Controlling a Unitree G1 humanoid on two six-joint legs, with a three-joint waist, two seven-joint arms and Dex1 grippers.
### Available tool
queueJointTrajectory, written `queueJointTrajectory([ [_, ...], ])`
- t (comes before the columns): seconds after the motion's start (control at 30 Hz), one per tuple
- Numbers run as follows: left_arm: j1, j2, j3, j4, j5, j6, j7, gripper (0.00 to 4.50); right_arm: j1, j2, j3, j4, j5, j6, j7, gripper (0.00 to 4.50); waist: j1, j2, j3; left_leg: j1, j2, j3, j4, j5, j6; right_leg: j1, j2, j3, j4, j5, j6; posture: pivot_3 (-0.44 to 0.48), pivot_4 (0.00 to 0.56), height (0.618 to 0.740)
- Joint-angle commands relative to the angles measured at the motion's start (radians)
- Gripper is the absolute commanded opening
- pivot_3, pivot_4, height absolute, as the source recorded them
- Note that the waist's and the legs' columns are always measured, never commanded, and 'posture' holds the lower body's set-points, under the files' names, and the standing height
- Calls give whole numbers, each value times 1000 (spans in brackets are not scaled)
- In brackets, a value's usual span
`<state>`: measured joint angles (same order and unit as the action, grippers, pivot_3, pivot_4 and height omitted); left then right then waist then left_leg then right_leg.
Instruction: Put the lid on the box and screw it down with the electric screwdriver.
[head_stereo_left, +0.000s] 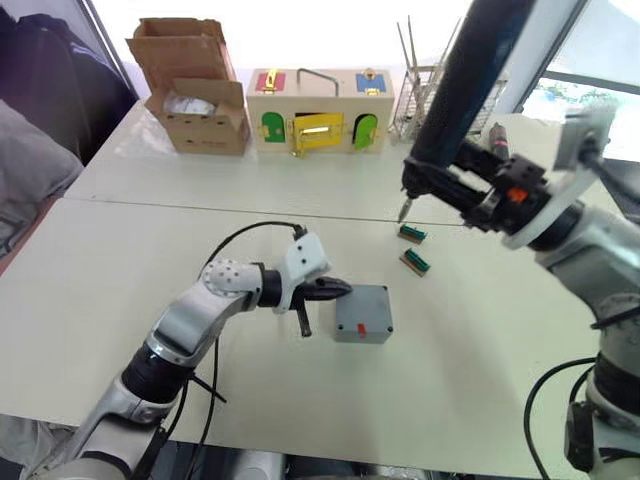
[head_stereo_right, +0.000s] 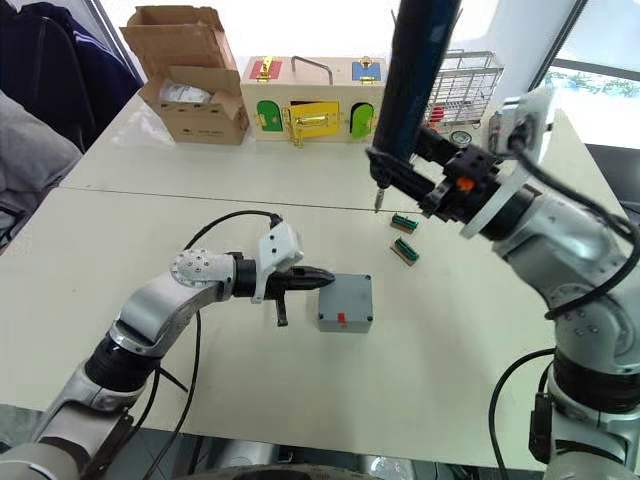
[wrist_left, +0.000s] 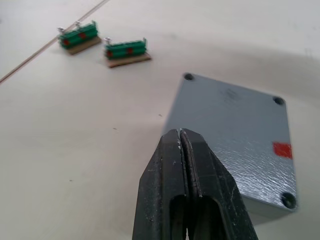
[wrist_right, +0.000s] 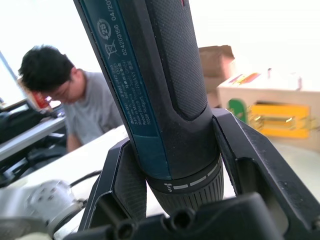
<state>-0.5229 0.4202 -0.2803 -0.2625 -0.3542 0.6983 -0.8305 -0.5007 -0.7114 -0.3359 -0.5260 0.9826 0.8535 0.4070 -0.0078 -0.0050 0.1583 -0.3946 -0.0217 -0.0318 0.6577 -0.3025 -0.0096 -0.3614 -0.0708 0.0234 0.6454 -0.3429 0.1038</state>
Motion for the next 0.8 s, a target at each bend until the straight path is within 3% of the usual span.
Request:
queueJointTrajectory([
  [0.03,-100,-27,88,-32,-91,46,-3,0,-99,-147,-83,161,100,171,-20,1762,0,3,6,-3,0,0,4,0,0,-2,0,0,3,0,0,0,150,740],
  [0.13,-145,-3,80,-87,-156,113,-58,0,-204,-364,-51,357,93,328,74,1762,-1,8,9,-15,-2,0,8,3,3,-13,-1,0,6,2,3,0,150,740],
  [0.23,-145,70,15,-165,-166,128,-132,0,-253,-585,115,547,5,484,210,1762,-3,10,11,-15,-3,2,5,5,-1,-15,-1,1,3,2,4,0,150,740],
  [0.37,-138,113,-35,-209,-150,110,-153,0,-293,-727,340,653,-75,584,424,1762,-5,10,12,-16,-2,3,1,5,-1,-15,-1,1,2,2,3,0,150,740],
  [0.43,-136,115,-43,-217,-154,111,-153,0,-324,-747,435,679,-127,611,490,1762,-8,14,15,-16,-2,4,4,5,-1,-16,-1,2,2,2,3,0,150,740],
  [0.57,-105,131,-100,-241,-104,89,-130,0,-406,-636,600,858,-258,725,463,1762,-8,17,18,-15,-2,5,8,4,3,-16,-1,3,7,3,4,0,150,740],
  [0.73,-76,144,-137,-274,-59,85,-95,0,-422,-590,693,951,-341,755,480,1762,3,17,18,-18,-3,4,7,7,-2,-20,-1,3,7,3,4,0,150,740],
  [0.8,-66,140,-132,-291,-67,100,-81,0,-429,-579,710,974,-363,758,488,1762,3,18,18,-30,-3,4,9,9,-4,-31,-1,3,10,3,4,0,150,740],
])
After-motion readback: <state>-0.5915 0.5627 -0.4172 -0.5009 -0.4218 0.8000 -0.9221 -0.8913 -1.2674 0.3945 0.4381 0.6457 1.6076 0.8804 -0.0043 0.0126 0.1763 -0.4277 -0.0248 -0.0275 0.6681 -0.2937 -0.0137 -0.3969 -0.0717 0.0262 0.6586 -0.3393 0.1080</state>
